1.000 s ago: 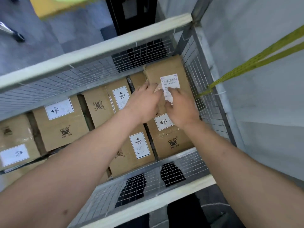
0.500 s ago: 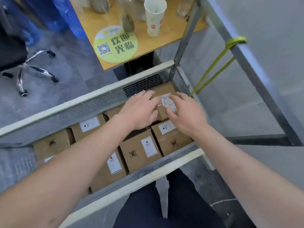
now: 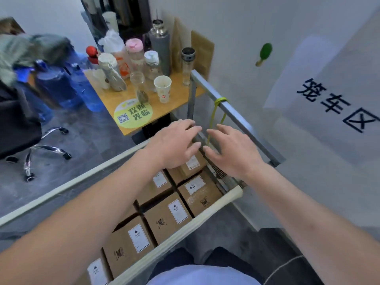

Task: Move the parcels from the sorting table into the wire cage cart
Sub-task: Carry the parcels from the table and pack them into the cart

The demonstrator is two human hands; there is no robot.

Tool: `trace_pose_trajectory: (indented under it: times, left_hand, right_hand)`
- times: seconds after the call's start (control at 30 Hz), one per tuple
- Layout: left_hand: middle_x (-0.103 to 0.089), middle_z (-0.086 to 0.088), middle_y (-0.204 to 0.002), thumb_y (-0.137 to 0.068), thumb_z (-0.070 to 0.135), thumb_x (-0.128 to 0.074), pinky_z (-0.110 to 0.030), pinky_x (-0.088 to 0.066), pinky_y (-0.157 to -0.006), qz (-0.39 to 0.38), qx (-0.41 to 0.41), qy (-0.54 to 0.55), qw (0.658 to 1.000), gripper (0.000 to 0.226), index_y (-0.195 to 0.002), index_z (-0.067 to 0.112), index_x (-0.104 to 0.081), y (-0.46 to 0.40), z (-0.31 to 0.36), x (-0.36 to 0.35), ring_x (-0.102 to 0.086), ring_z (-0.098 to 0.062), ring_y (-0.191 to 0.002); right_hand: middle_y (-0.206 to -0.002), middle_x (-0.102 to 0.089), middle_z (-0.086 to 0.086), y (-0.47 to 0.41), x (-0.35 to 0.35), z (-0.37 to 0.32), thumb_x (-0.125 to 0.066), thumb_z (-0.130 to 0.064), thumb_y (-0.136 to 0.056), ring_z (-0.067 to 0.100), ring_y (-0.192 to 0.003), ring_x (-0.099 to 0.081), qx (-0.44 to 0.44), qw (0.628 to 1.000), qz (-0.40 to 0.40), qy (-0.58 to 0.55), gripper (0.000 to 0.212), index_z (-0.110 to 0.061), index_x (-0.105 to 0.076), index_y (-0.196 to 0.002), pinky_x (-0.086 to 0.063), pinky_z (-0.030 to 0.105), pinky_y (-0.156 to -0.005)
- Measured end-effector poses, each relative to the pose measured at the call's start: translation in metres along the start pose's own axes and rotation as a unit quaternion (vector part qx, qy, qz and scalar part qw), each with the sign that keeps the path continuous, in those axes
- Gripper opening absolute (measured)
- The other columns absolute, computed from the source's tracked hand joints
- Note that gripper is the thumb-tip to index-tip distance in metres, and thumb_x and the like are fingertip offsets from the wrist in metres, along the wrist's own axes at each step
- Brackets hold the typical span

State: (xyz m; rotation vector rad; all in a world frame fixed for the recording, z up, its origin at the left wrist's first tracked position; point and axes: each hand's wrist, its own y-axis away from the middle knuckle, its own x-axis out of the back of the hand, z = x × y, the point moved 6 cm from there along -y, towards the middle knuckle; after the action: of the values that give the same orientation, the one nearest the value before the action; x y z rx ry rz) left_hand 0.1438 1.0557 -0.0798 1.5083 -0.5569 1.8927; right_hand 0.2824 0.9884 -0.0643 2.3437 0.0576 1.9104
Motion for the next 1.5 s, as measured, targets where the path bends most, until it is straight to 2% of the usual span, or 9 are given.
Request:
trace_pose_trajectory:
  times: [0.27, 0.47, 0.57, 0.63, 0.77, 1.03, 1.2, 1.37, 1.5]
  left_hand:
    - [-0.039, 0.005, -0.159, -0.104, 0.052, -0.045, -0.043, -0.049, -0.107, 0.063, -0.064, -0.007, 0.996, 0.056, -0.155, 0.030, -0.040, -0.017, 0.099, 0.053, -0.040, -0.019, -0.144]
    - [-0.038, 0.001, -0.161, -0.106, 0.048, -0.047, -0.042, -0.045, -0.111, 0.078, -0.125, -0.020, 0.989, 0.054, -0.156, 0.028, -0.041, -0.026, 0.166, 0.072, -0.037, -0.021, -0.147]
    - [-0.039, 0.000, -0.161, -0.105, 0.046, -0.047, -0.043, -0.045, -0.112, 0.076, -0.172, -0.021, 0.982, 0.055, -0.157, 0.028, -0.039, -0.035, 0.200, 0.077, -0.038, -0.023, -0.146]
    - [-0.037, 0.001, -0.161, -0.105, 0.046, -0.047, -0.046, -0.046, -0.111, 0.067, -0.203, -0.020, 0.977, 0.055, -0.157, 0.030, -0.038, -0.043, 0.219, 0.077, -0.038, -0.023, -0.147]
    - [-0.033, 0.005, -0.164, -0.106, 0.047, -0.044, -0.043, -0.043, -0.114, 0.040, -0.268, -0.019, 0.962, 0.055, -0.159, 0.033, -0.033, -0.055, 0.254, 0.070, -0.035, -0.022, -0.149]
    - [-0.031, 0.010, -0.163, -0.107, 0.047, -0.042, -0.041, -0.042, -0.110, -0.025, -0.421, 0.004, 0.907, 0.053, -0.158, 0.034, -0.033, -0.040, 0.320, 0.047, -0.033, -0.018, -0.148]
    - [-0.032, 0.007, -0.163, -0.107, 0.046, -0.043, -0.042, -0.037, -0.117, -0.062, -0.514, 0.006, 0.856, 0.052, -0.157, 0.032, -0.036, -0.001, 0.365, 0.024, -0.033, -0.021, -0.149]
    - [-0.040, 0.005, -0.156, -0.106, 0.041, -0.045, -0.043, -0.044, -0.110, -0.082, -0.593, 0.005, 0.801, 0.048, -0.152, 0.028, -0.044, 0.049, 0.417, 0.007, -0.043, -0.023, -0.141]
    - [-0.042, 0.006, -0.154, -0.106, 0.039, -0.048, -0.041, -0.046, -0.107, -0.100, -0.645, 0.023, 0.757, 0.050, -0.154, 0.025, -0.044, 0.097, 0.462, -0.007, -0.046, -0.021, -0.137]
  right_hand:
    - [-0.165, -0.036, 0.006, 0.067, 0.077, 0.055, -0.043, -0.064, -0.099, 0.028, -0.152, -0.033, -0.053, 0.996, 0.064, -0.010, 0.064, -0.035, -0.042, -0.156, -0.031, 0.045, -0.122]
    - [-0.166, -0.035, 0.005, 0.120, 0.107, 0.094, -0.043, -0.058, -0.101, 0.026, -0.152, -0.032, -0.101, 0.989, 0.108, -0.002, 0.061, -0.032, -0.042, -0.156, -0.032, 0.046, -0.121]
    - [-0.165, -0.036, 0.005, 0.147, 0.114, 0.115, -0.043, -0.055, -0.103, 0.024, -0.149, -0.036, -0.142, 0.982, 0.123, 0.004, 0.059, -0.031, -0.042, -0.156, -0.030, 0.042, -0.120]
    - [-0.166, -0.034, 0.005, 0.164, 0.116, 0.125, -0.042, -0.054, -0.104, 0.024, -0.150, -0.033, -0.170, 0.977, 0.127, -0.004, 0.058, -0.032, -0.039, -0.157, -0.028, 0.041, -0.121]
    - [-0.170, -0.025, 0.001, 0.202, 0.113, 0.141, -0.036, -0.056, -0.106, 0.023, -0.155, -0.024, -0.238, 0.960, 0.143, -0.032, 0.058, -0.034, -0.033, -0.160, -0.025, 0.043, -0.125]
    - [-0.172, -0.018, -0.002, 0.289, 0.093, 0.128, -0.036, -0.057, -0.106, 0.023, -0.157, -0.020, -0.420, 0.892, 0.161, -0.053, 0.060, -0.035, -0.029, -0.162, -0.022, 0.041, -0.124]
    - [-0.169, -0.026, 0.000, 0.355, 0.079, 0.106, -0.042, -0.053, -0.105, 0.023, -0.153, -0.027, -0.513, 0.837, 0.183, -0.058, 0.058, -0.033, -0.036, -0.158, -0.027, 0.039, -0.121]
    - [-0.167, -0.032, 0.002, 0.429, 0.061, 0.085, -0.050, -0.049, -0.103, 0.027, -0.150, -0.034, -0.591, 0.779, 0.204, -0.052, 0.053, -0.030, -0.046, -0.153, -0.032, 0.039, -0.118]
    - [-0.168, -0.030, 0.002, 0.492, 0.044, 0.065, -0.046, -0.054, -0.104, 0.025, -0.150, -0.034, -0.646, 0.733, 0.206, -0.055, 0.052, -0.035, -0.044, -0.152, -0.033, 0.040, -0.119]
